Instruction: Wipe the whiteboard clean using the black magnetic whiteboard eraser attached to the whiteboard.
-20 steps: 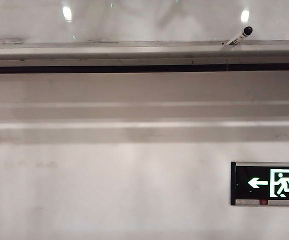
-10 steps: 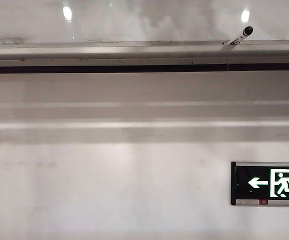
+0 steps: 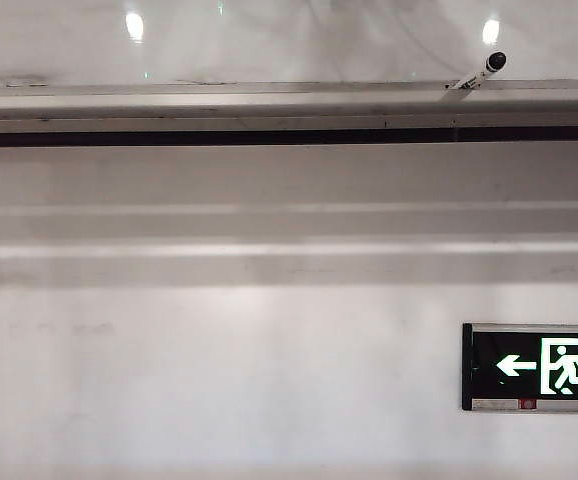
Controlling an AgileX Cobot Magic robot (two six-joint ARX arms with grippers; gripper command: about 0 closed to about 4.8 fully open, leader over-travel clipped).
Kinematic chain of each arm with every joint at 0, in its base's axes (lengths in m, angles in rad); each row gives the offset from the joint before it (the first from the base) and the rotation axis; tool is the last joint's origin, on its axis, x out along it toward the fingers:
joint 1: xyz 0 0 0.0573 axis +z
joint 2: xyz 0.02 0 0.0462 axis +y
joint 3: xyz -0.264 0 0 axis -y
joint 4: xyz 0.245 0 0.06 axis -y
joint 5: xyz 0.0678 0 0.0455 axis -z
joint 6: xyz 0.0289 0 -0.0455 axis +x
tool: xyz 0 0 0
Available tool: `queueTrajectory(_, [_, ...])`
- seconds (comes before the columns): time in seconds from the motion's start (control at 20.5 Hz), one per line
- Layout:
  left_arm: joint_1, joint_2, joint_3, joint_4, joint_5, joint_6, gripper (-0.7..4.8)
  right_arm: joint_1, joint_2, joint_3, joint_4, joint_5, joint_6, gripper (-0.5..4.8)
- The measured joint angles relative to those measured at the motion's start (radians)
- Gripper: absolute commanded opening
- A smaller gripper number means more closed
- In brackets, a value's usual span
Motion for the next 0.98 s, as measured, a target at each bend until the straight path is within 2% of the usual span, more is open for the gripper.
queueTrajectory(0.15, [0.0, 0.0, 0.0, 0.0, 0.0, 0.0, -0.08, -0.002, 0.043, 0.05, -0.044, -0.013, -0.014, 4.5])
queueTrajectory(0.29, [0.0, 0.0, 0.0, 0.0, 0.0, 0.0, -0.08, -0.002, 0.082, 0.111, -0.064, -0.011, -0.02, 3.06])
queueTrajectory(0.34, [0.0, 0.0, 0.0, 0.0, 0.0, 0.0, -0.08, -0.002, 0.088, 0.121, -0.061, -0.007, -0.023, 2.32])
queueTrajectory(0.44, [0.0, 0.0, 0.0, 0.0, 0.0, 0.0, -0.08, 0.003, 0.093, 0.13, -0.058, 0.038, -0.022, 1.32])
queueTrajectory(0.54, [0.0, -0.001, 0.0, 0.002, 0.0, 0.0, -0.08, 0.008, 0.093, 0.129, -0.053, 0.073, -0.001, 1.26])
queueTrajectory(0.73, [0.0, -0.001, 0.0, 0.003, 0.0, 0.0, -0.08, 0.018, 0.094, 0.126, -0.015, 0.168, 0.149, 1.02])
queueTrajectory(0.78, [0.0, -0.001, 0.0, 0.005, 0.0, 0.0, -0.08, 0.016, 0.093, 0.125, -0.009, 0.183, 0.2, 1.01])
queueTrajectory(0.93, [0.0, -0.001, 0.0, 0.008, 0.0, 0.0, -0.08, -0.01, 0.067, 0.124, -0.008, 0.202, 0.383, 0.46])
queueTrajectory(0.98, [0.0, -0.001, 0.0, 0.008, 0.0, 0.0, -0.08, -0.028, 0.051, 0.124, -0.008, 0.214, 0.463, 0.47])
